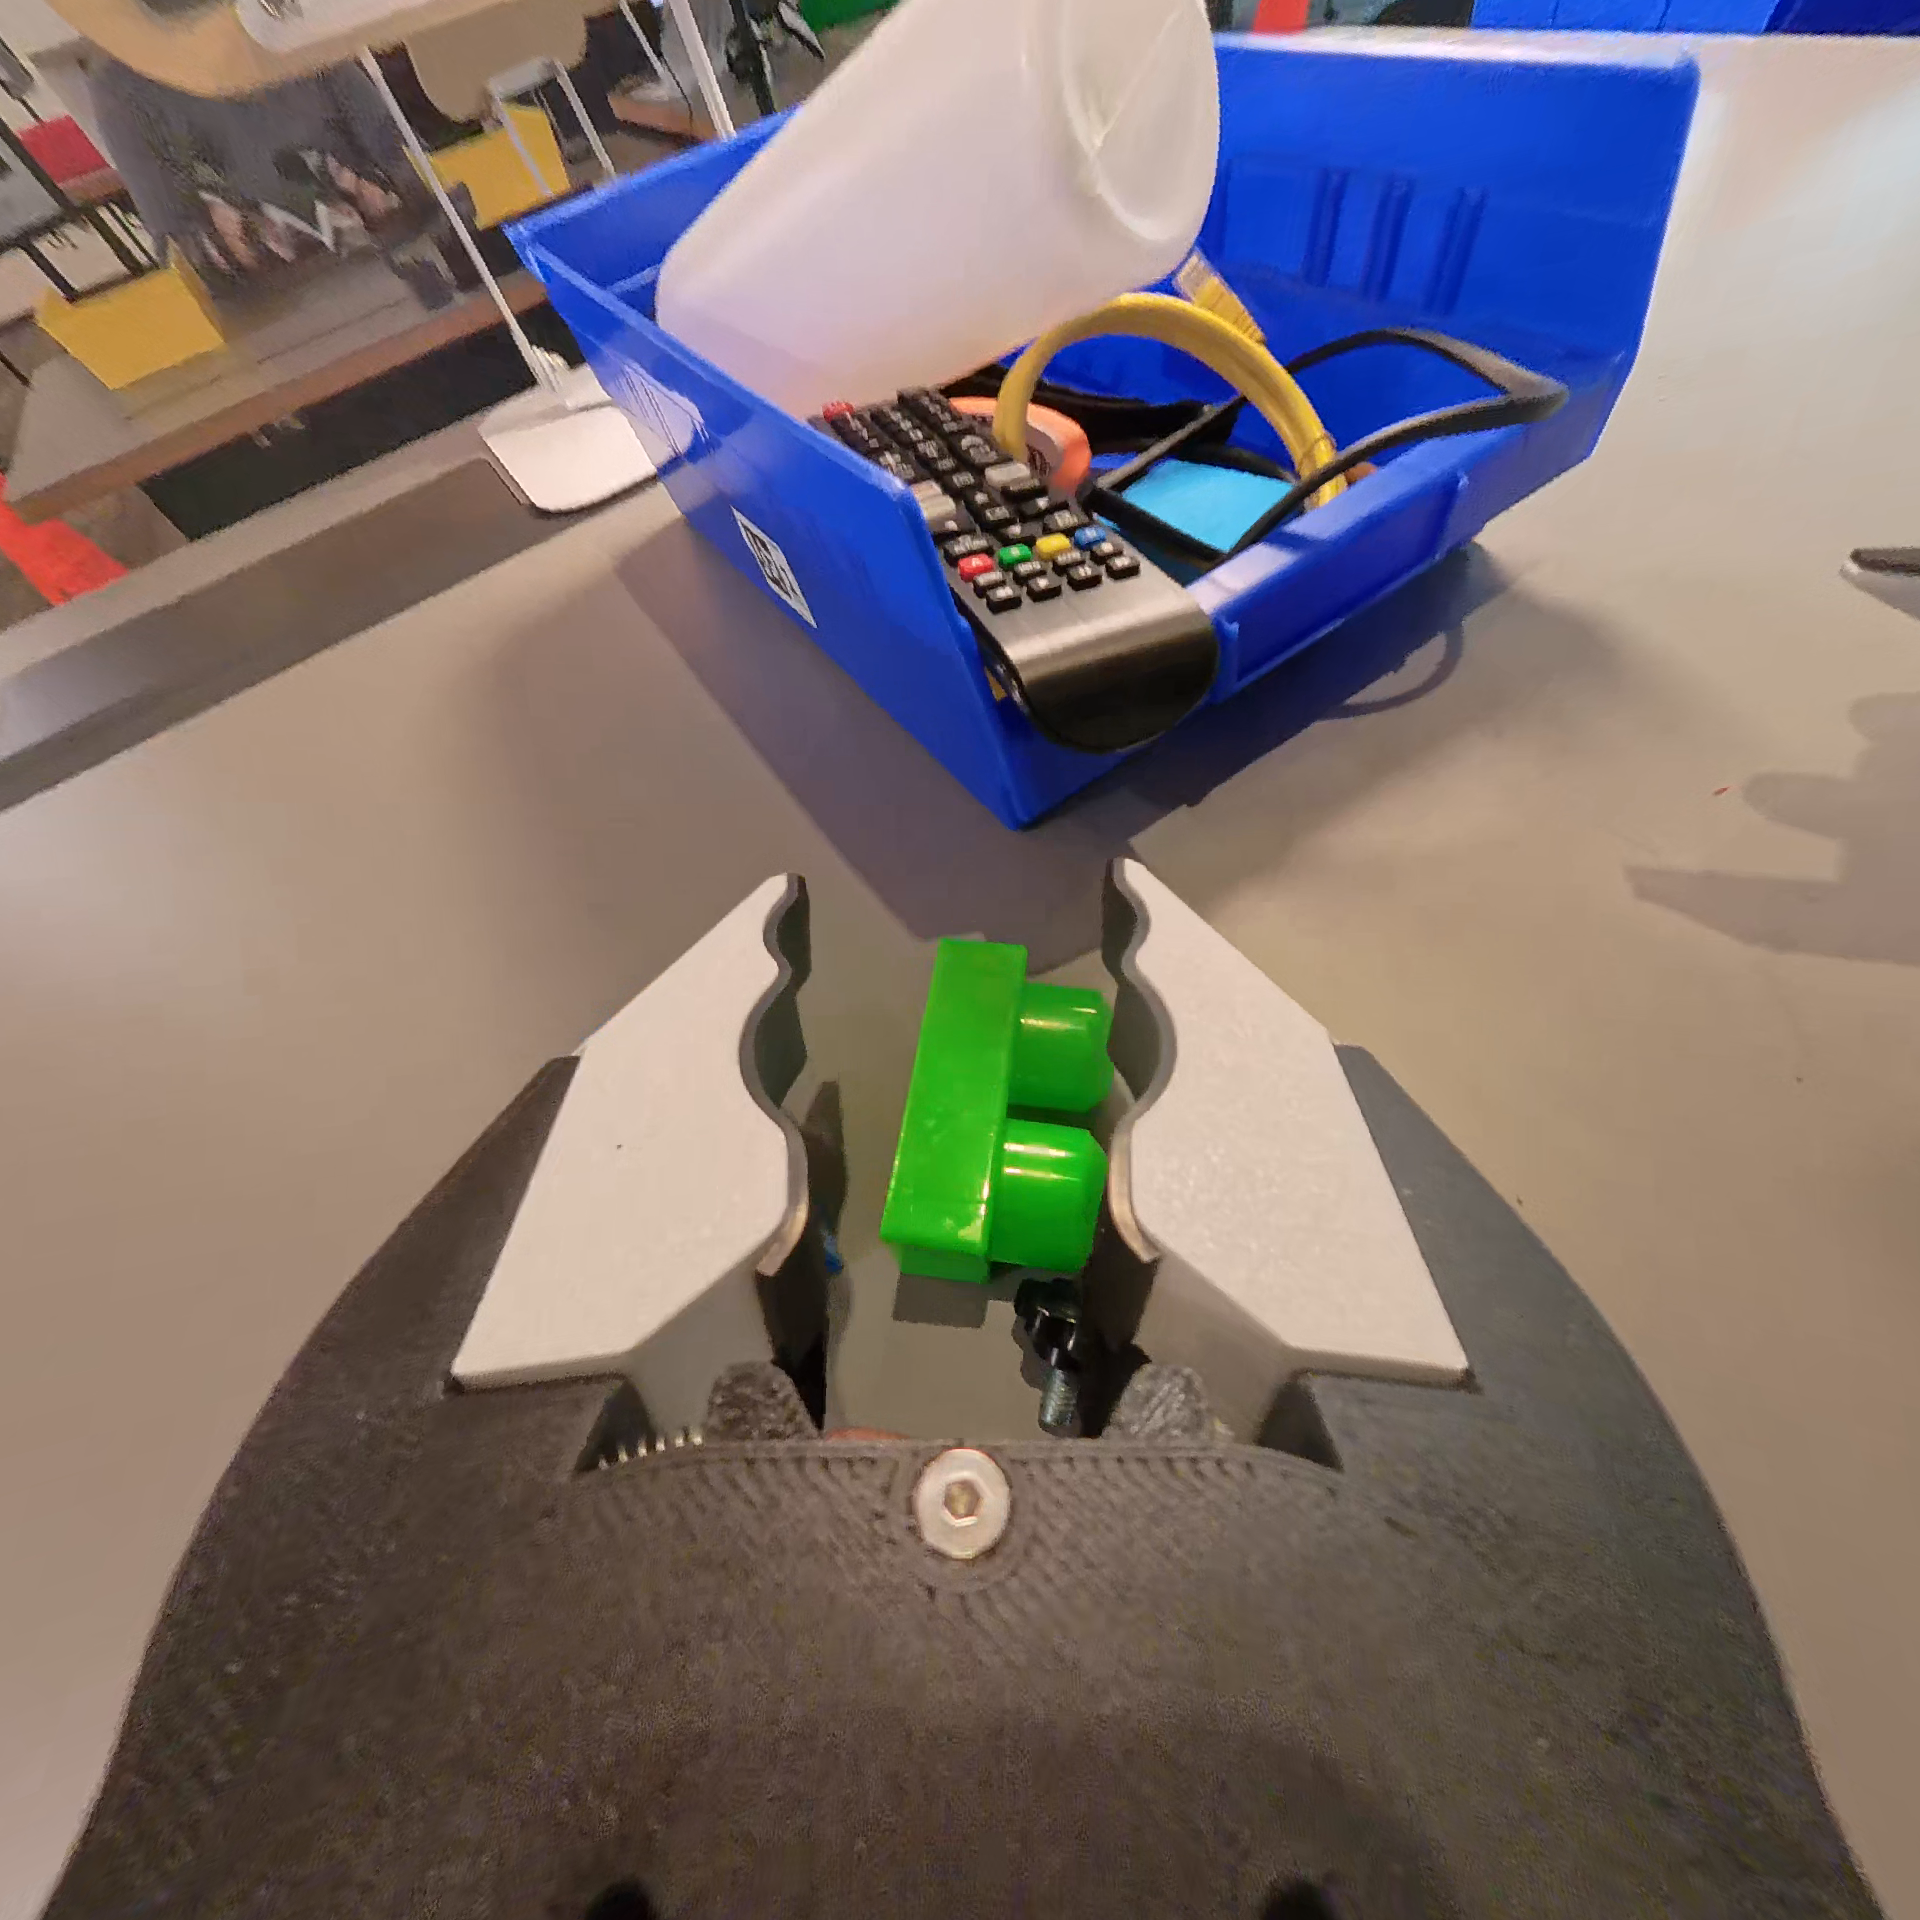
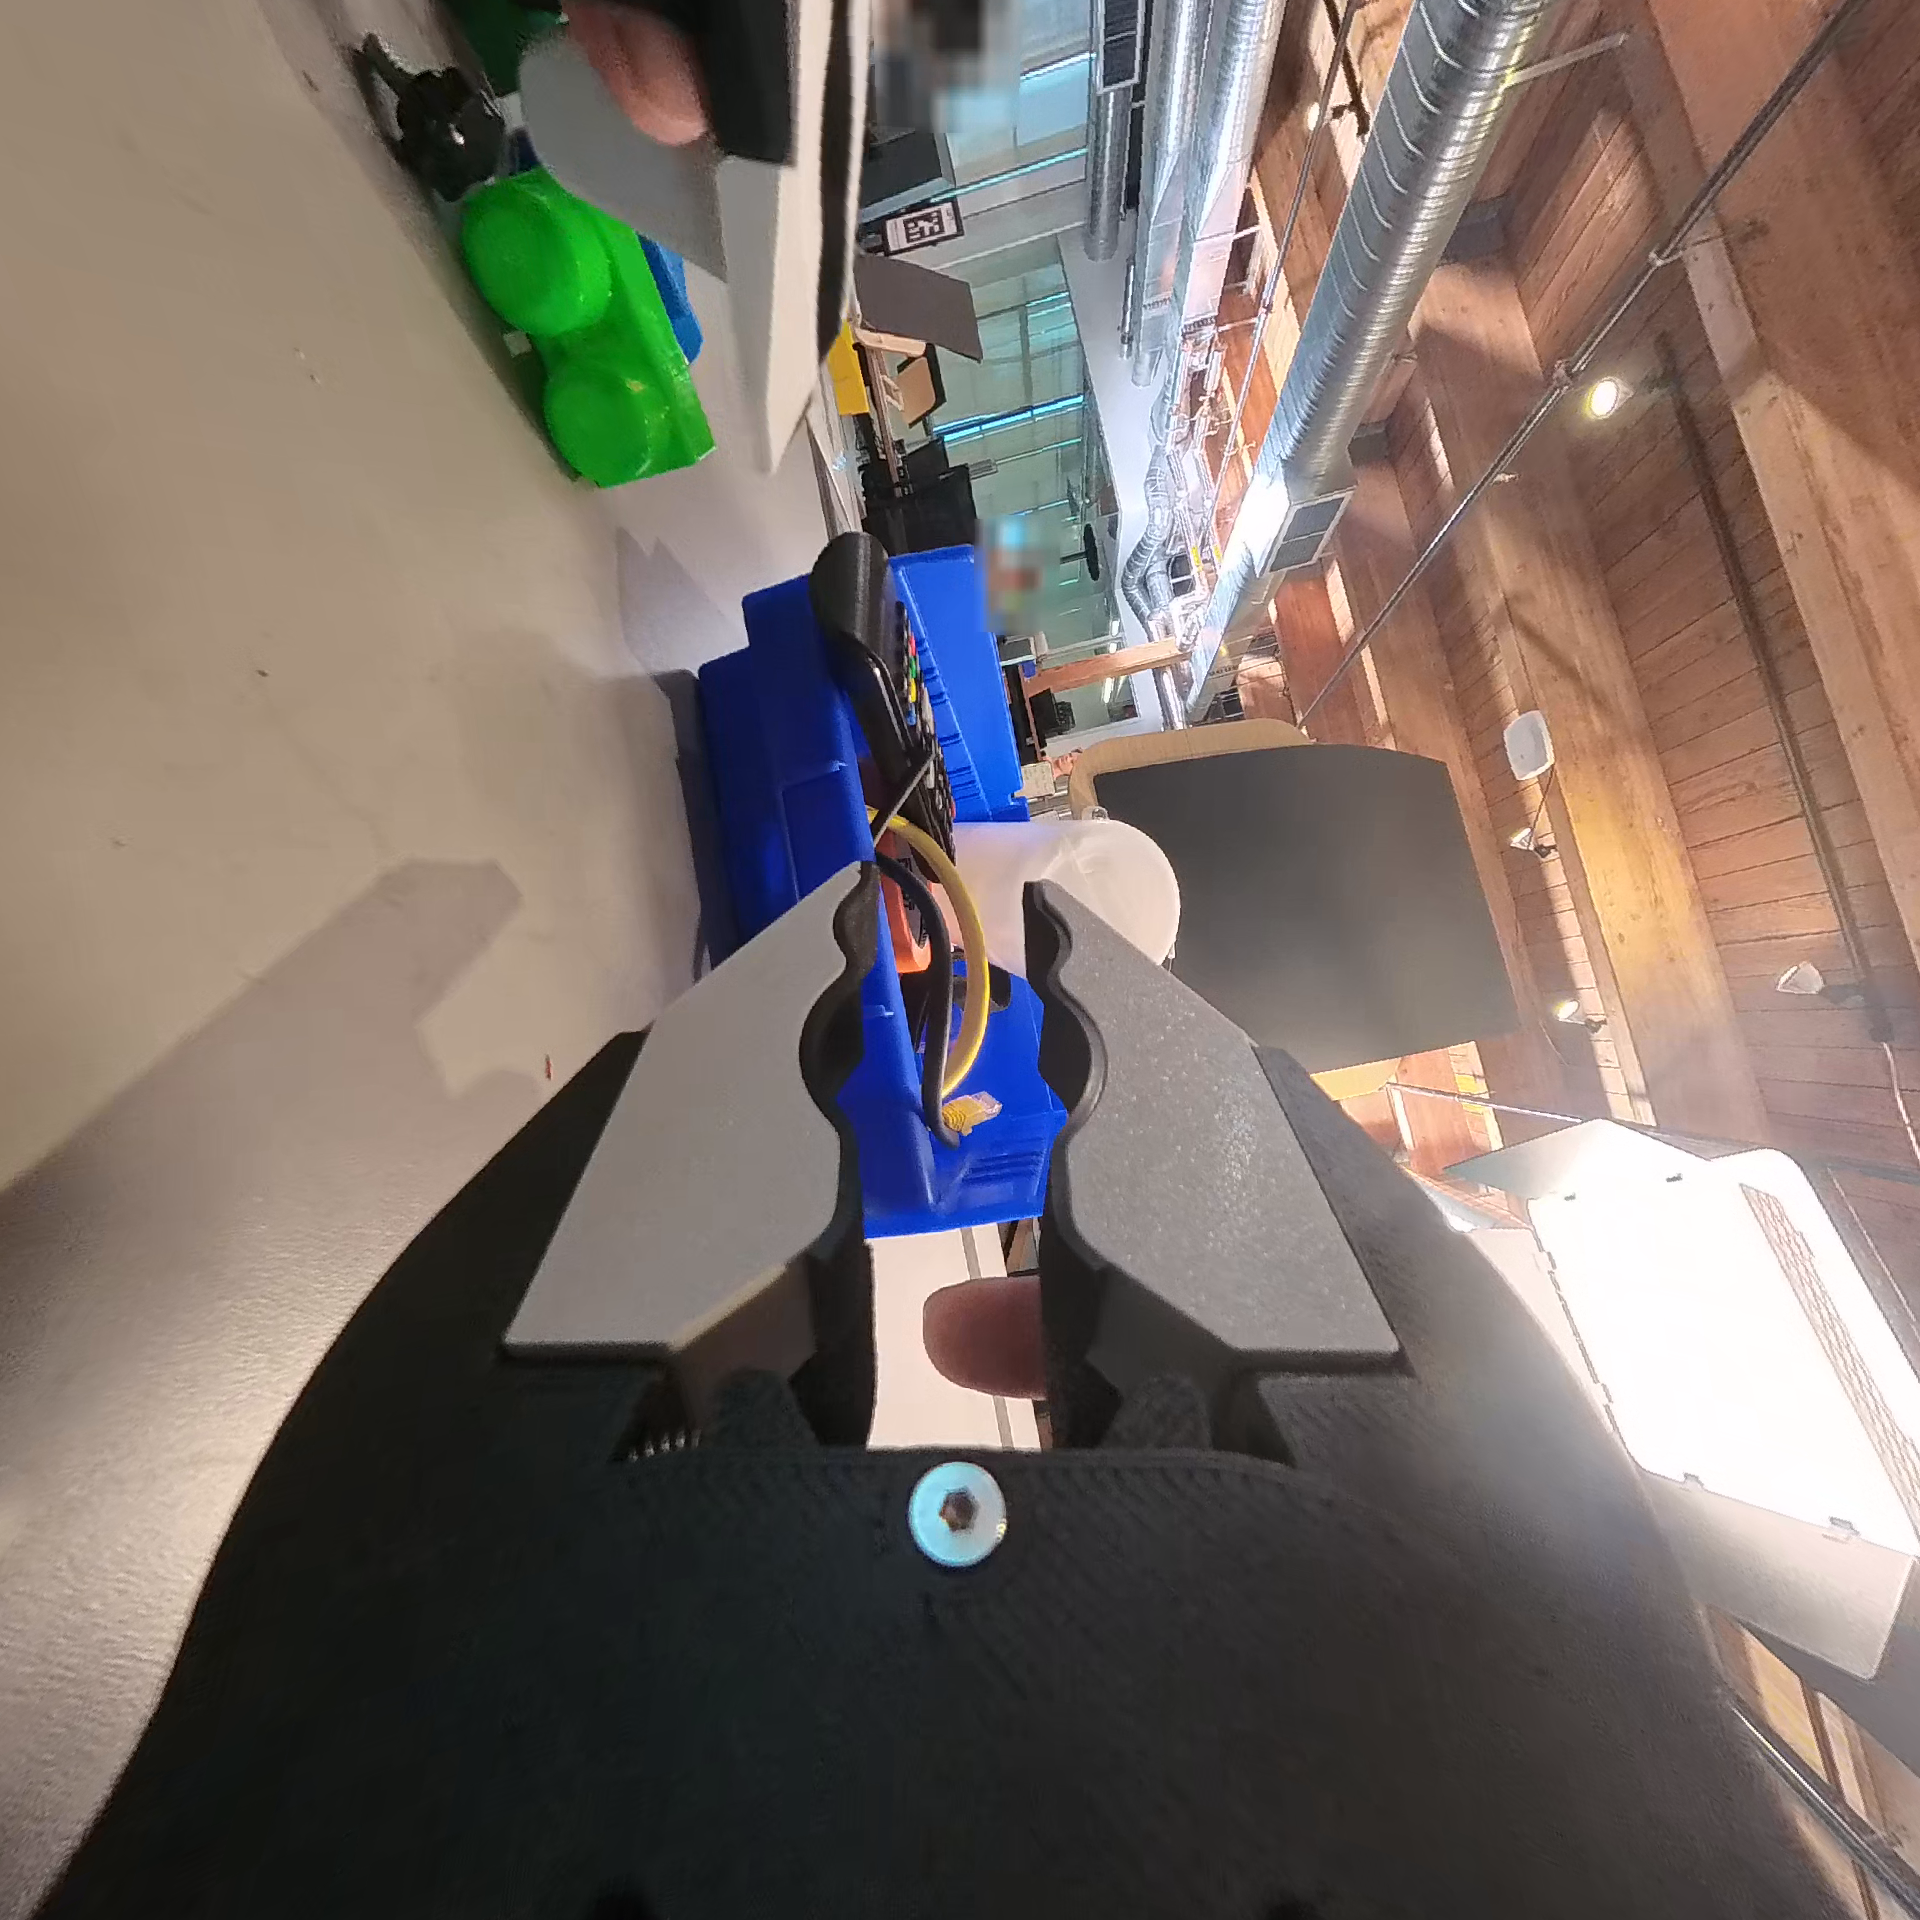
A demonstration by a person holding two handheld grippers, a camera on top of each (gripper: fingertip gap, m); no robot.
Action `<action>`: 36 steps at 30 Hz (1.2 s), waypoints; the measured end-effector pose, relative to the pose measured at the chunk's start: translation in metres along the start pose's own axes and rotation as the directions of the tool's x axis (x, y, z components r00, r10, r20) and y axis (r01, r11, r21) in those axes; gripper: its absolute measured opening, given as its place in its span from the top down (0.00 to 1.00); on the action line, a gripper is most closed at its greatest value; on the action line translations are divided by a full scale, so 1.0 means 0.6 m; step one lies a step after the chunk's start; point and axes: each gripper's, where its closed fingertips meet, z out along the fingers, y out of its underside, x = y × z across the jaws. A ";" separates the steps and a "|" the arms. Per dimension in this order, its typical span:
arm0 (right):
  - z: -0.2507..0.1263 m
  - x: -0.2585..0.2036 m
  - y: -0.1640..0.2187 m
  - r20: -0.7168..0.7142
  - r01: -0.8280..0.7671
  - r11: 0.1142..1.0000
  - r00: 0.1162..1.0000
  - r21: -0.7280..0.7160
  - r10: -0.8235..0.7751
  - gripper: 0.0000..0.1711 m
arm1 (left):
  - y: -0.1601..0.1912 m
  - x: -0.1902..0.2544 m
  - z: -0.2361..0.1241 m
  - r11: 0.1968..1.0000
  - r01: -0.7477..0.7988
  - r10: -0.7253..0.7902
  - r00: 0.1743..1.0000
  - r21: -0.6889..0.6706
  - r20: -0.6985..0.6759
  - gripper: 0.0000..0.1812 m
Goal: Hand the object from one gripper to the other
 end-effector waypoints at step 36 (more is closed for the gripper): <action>-0.008 -0.086 0.060 0.305 -0.655 0.612 0.532 -0.443 0.790 0.87 | -0.090 0.227 -0.007 0.978 0.088 0.008 0.890 0.189 -0.455 0.78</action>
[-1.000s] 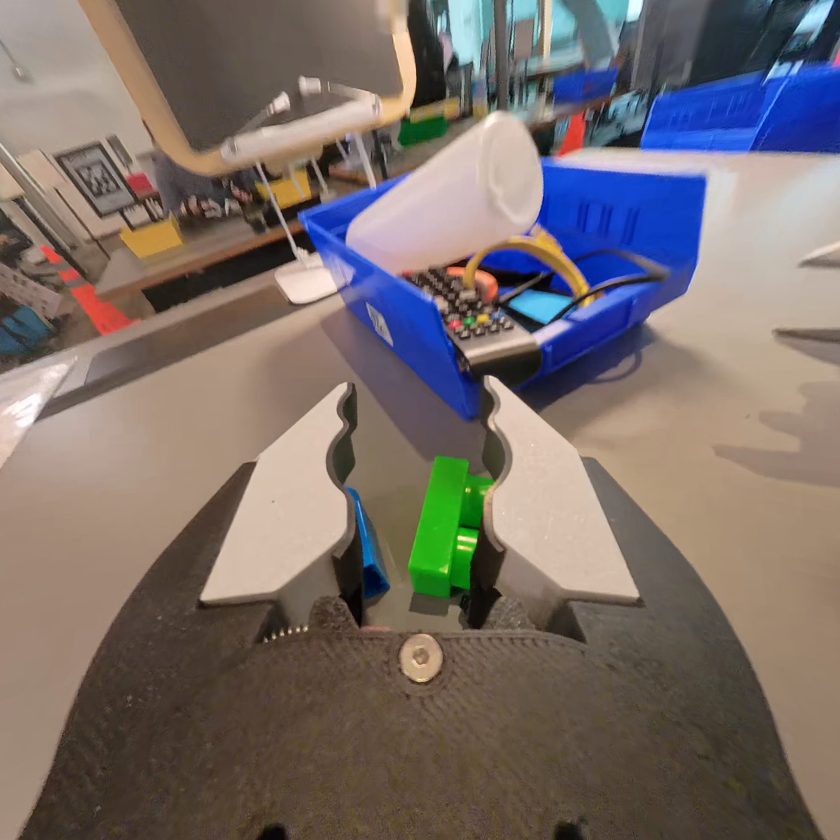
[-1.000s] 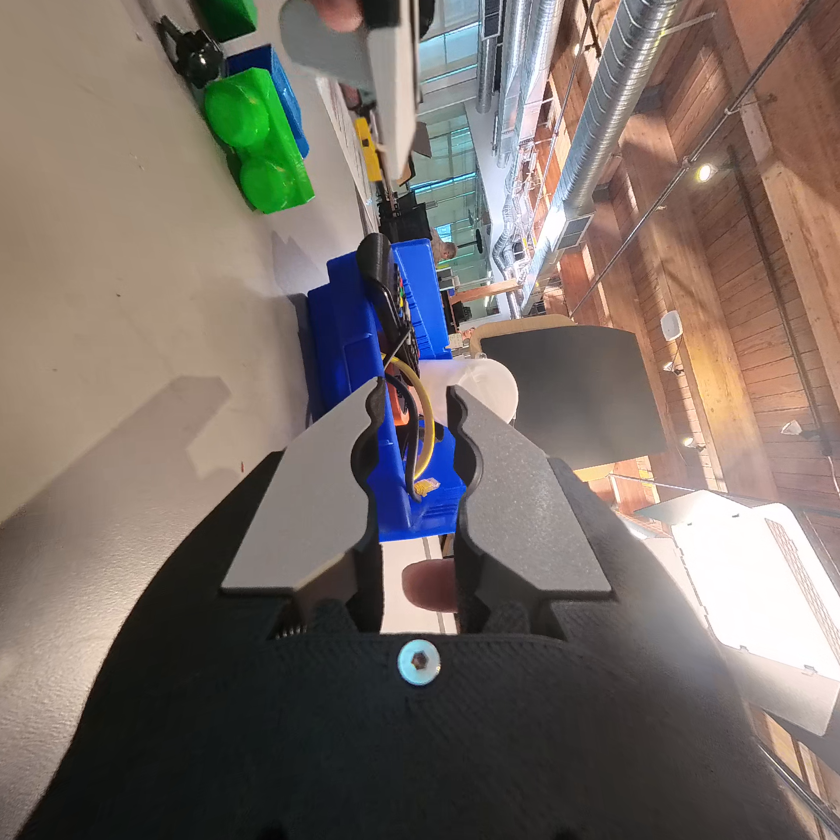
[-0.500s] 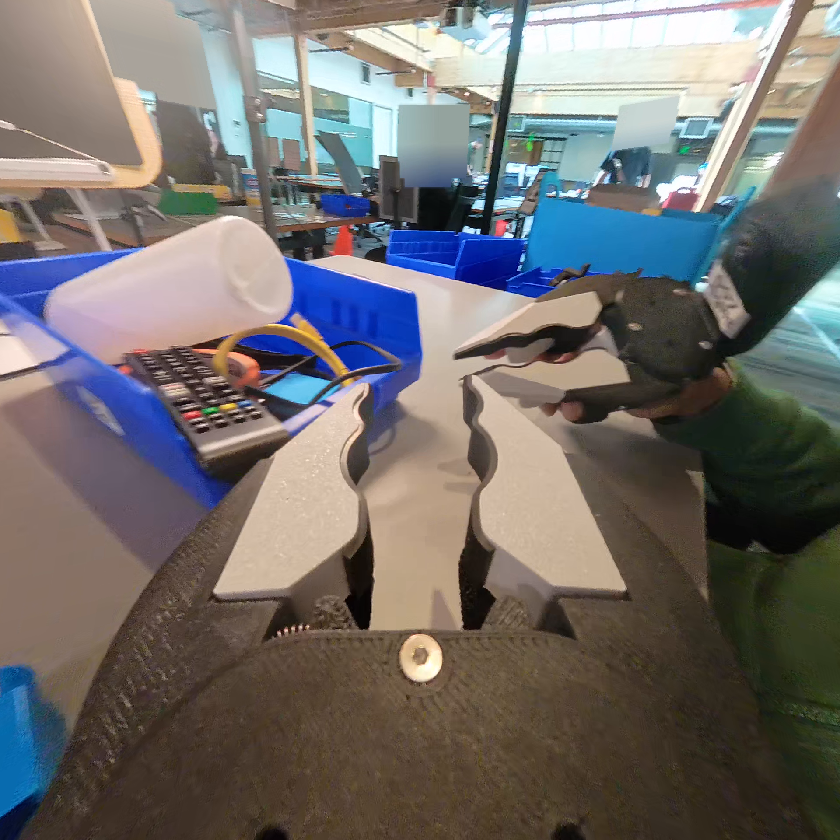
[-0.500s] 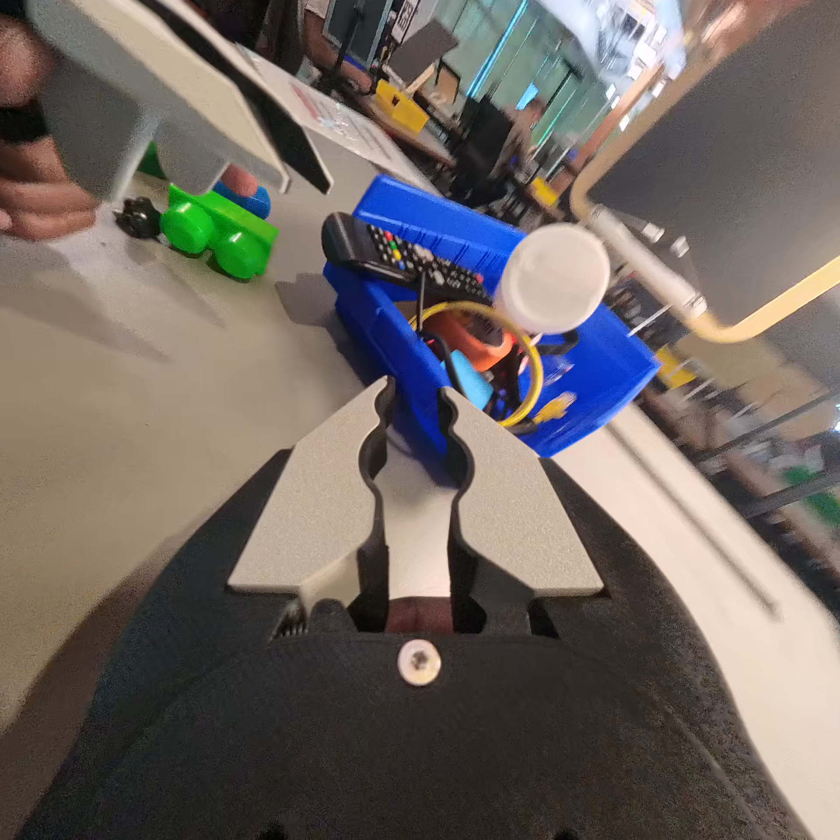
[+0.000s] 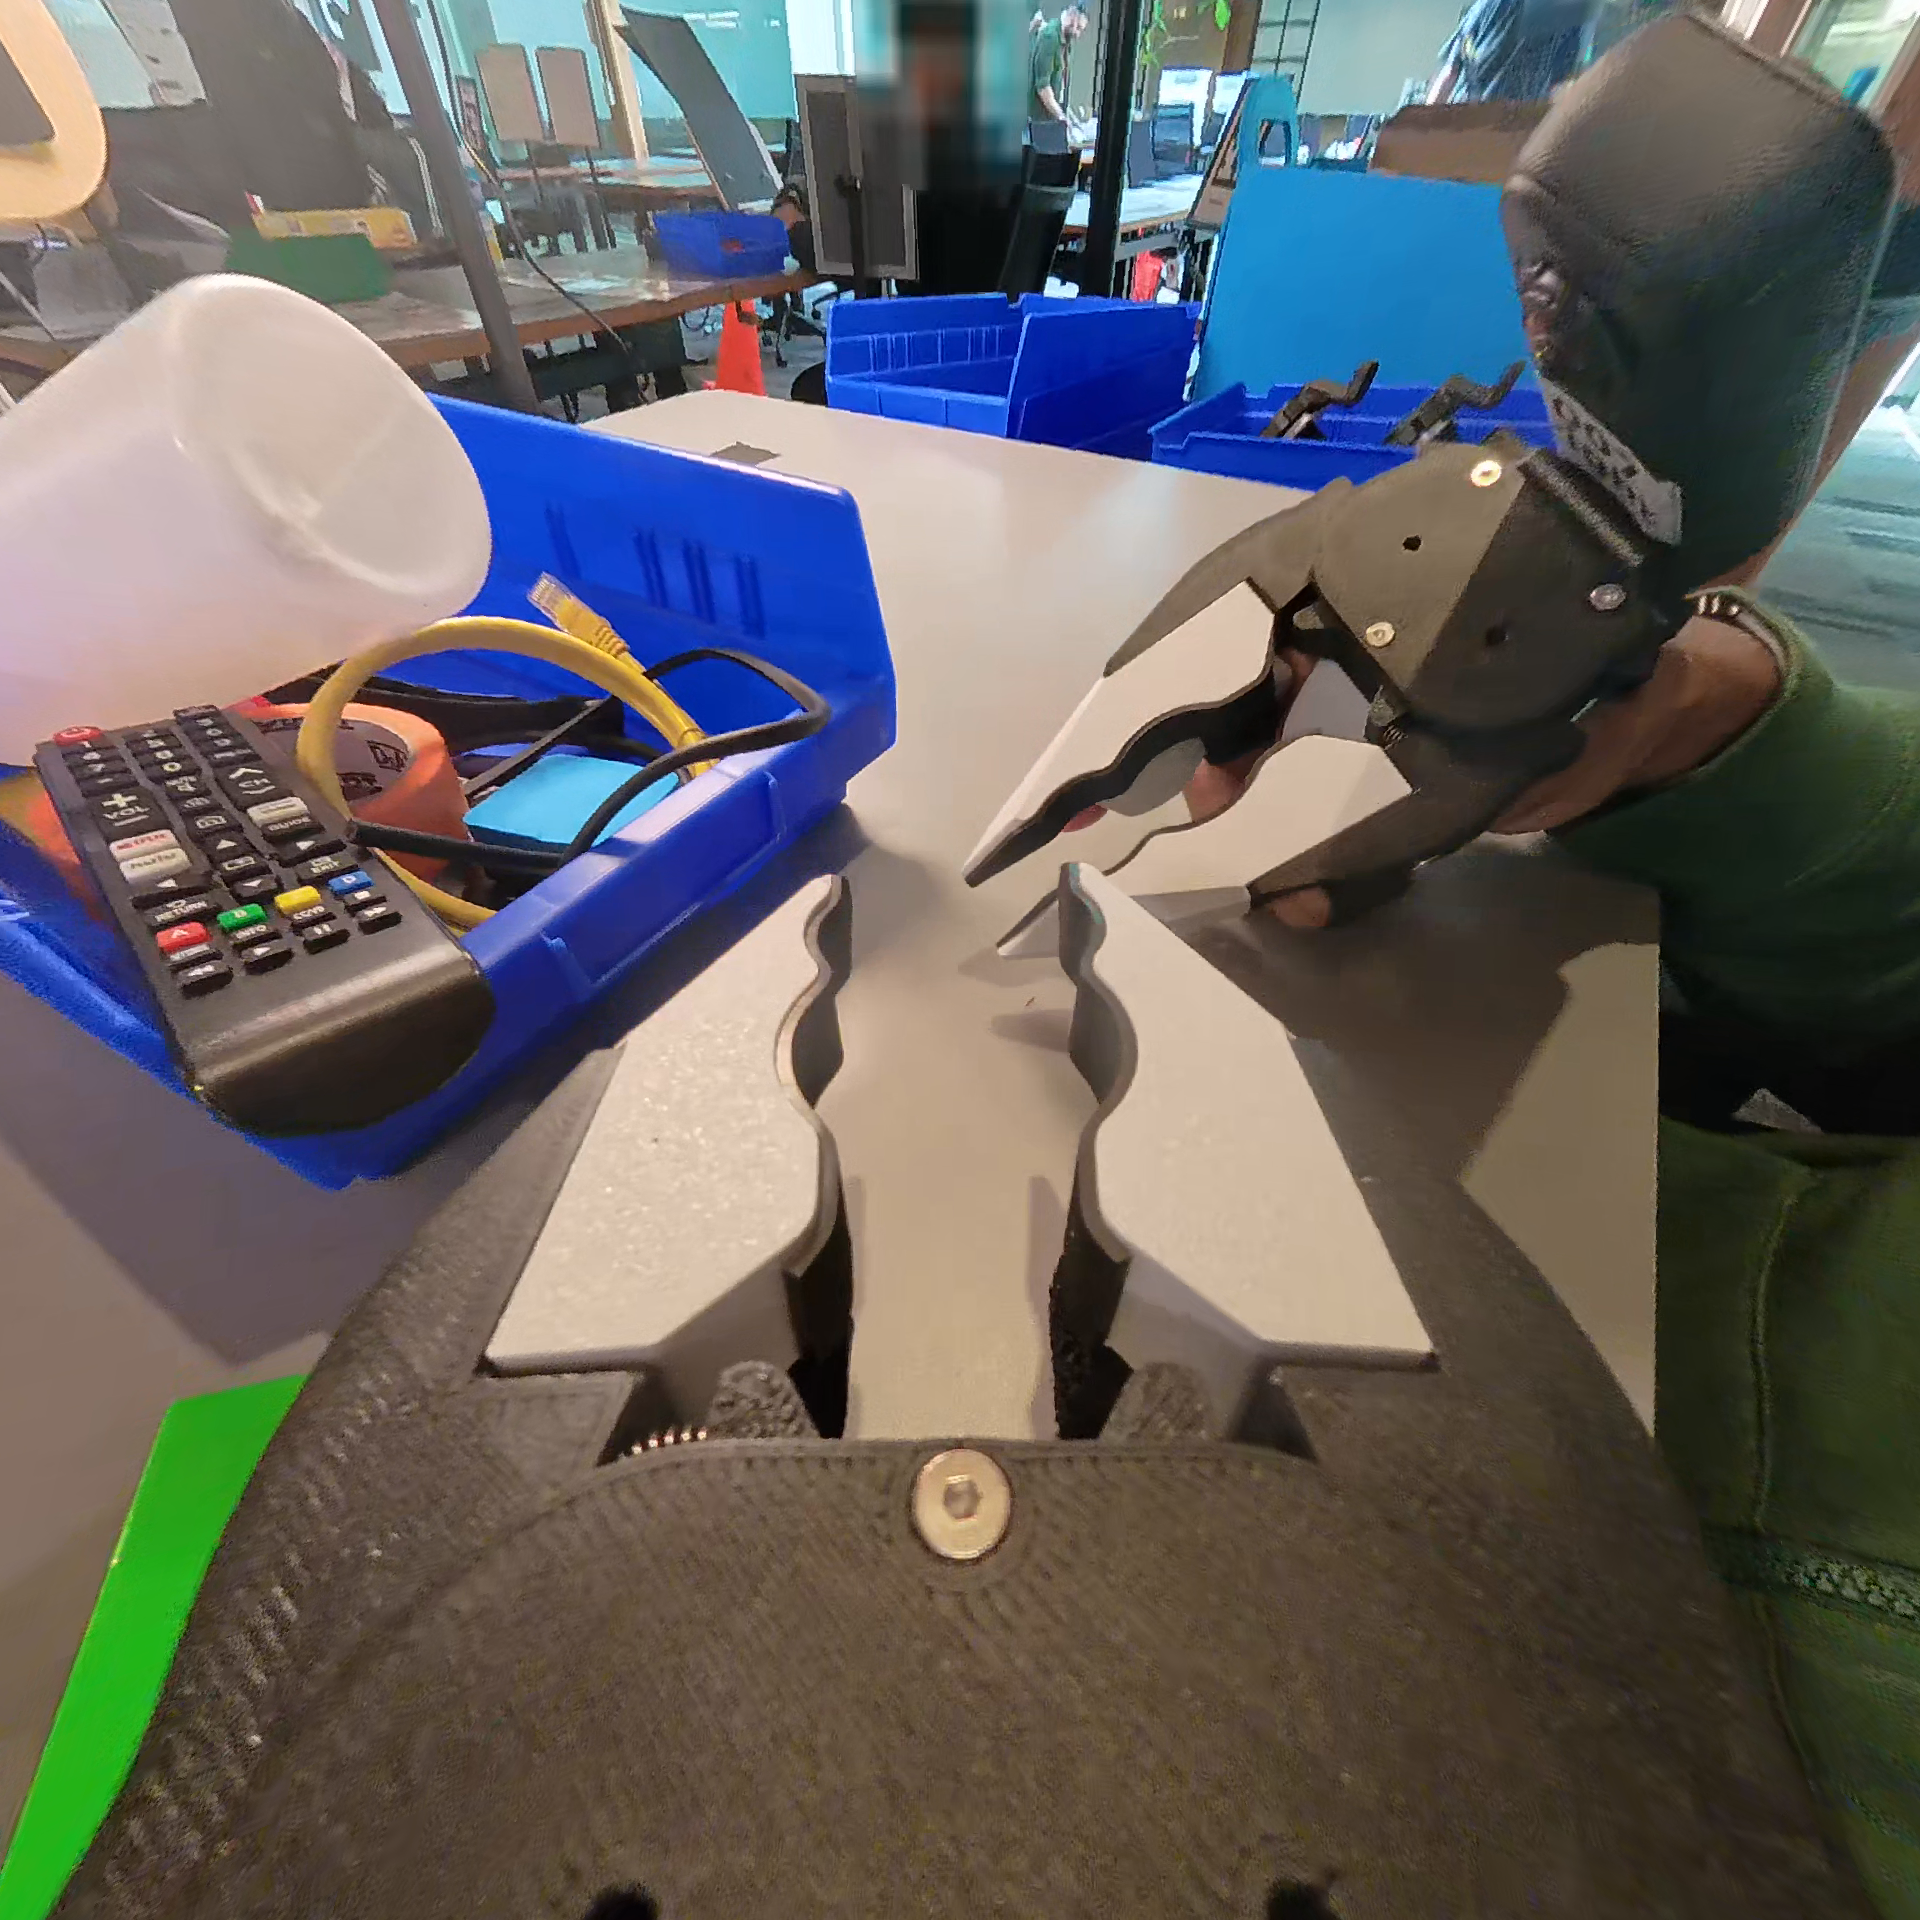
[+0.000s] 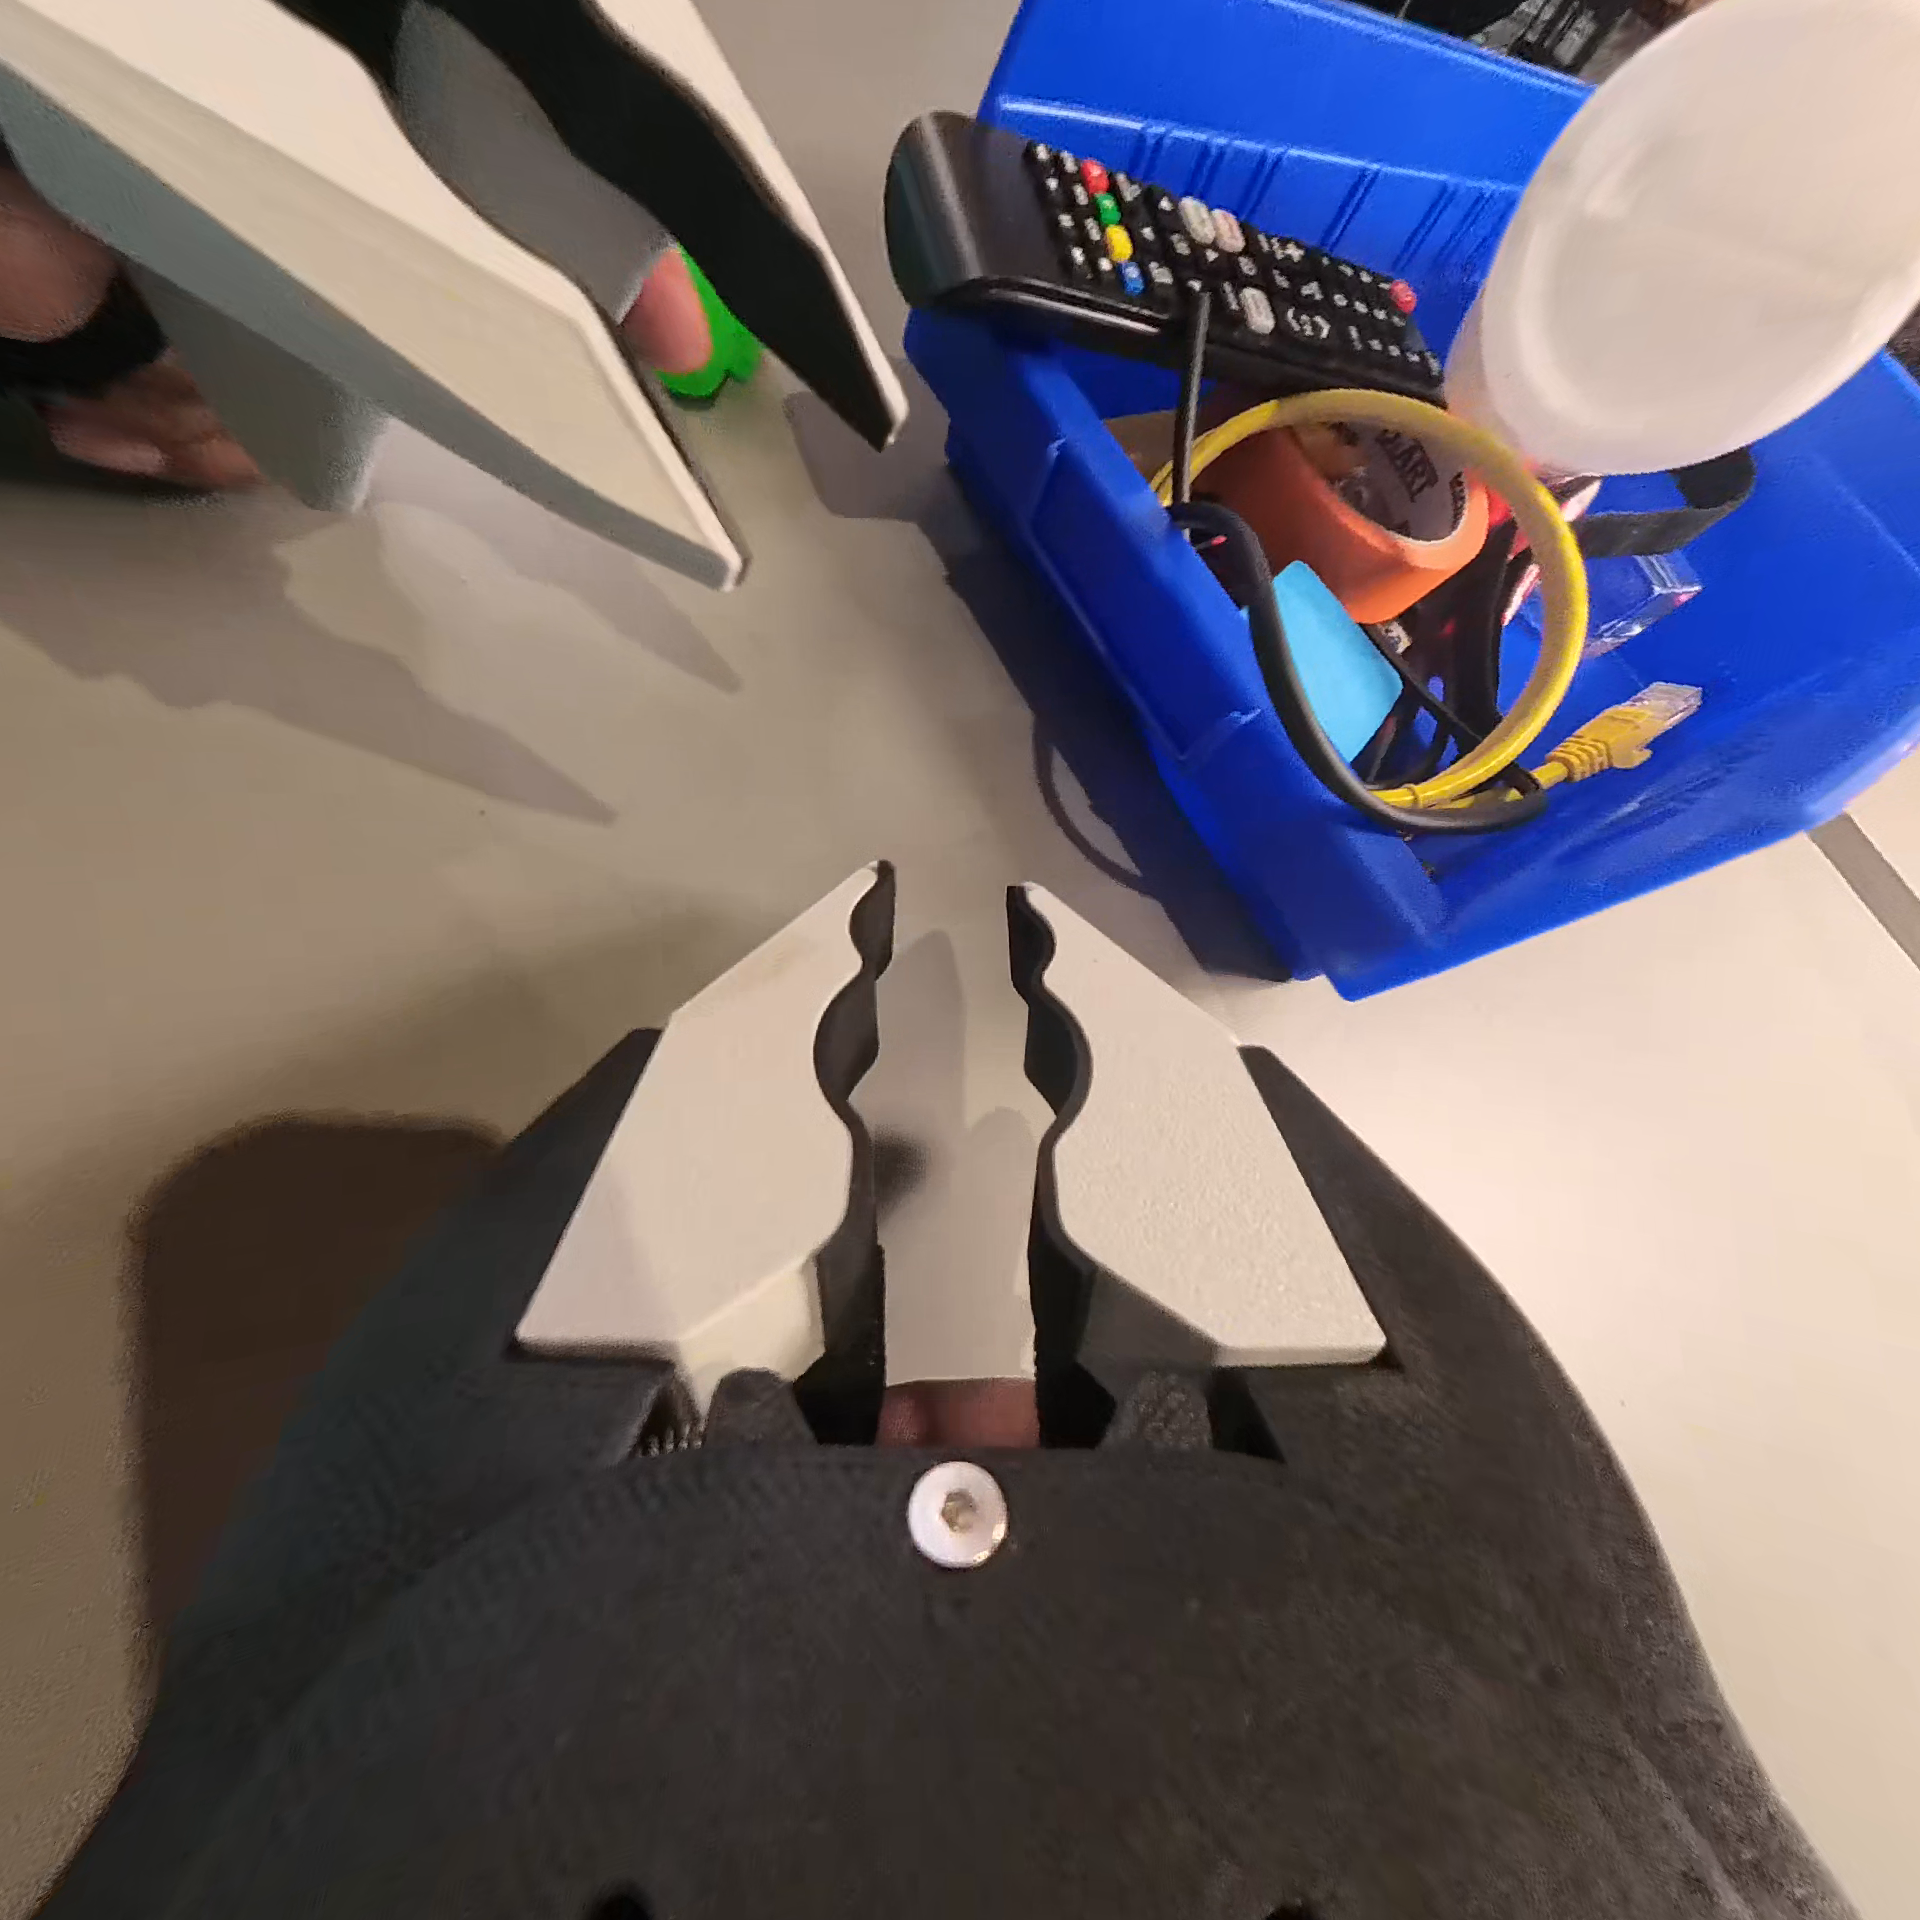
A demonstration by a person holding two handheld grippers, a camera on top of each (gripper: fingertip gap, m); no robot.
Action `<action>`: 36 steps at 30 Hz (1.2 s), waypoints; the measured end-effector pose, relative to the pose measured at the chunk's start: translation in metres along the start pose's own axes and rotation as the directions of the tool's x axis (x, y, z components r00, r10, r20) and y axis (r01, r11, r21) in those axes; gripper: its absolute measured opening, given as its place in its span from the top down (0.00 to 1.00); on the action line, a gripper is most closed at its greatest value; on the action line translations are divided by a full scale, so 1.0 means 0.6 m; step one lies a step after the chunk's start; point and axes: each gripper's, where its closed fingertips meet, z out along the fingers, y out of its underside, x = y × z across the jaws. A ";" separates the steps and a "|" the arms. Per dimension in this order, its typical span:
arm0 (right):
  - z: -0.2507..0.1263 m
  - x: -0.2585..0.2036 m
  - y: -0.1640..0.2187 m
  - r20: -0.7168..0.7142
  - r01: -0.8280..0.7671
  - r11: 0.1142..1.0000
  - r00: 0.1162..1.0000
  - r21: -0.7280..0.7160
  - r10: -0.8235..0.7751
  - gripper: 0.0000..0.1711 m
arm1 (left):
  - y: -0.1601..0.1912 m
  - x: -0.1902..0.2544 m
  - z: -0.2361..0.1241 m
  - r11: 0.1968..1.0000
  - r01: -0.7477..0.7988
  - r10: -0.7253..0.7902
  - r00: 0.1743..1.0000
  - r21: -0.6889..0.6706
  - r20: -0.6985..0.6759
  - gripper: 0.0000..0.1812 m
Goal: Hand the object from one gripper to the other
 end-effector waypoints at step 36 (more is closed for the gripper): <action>0.011 -0.024 0.016 0.014 0.155 0.986 0.988 -0.060 -0.154 0.86 | 0.062 0.010 0.037 0.951 -0.145 0.160 0.987 -0.272 0.034 0.78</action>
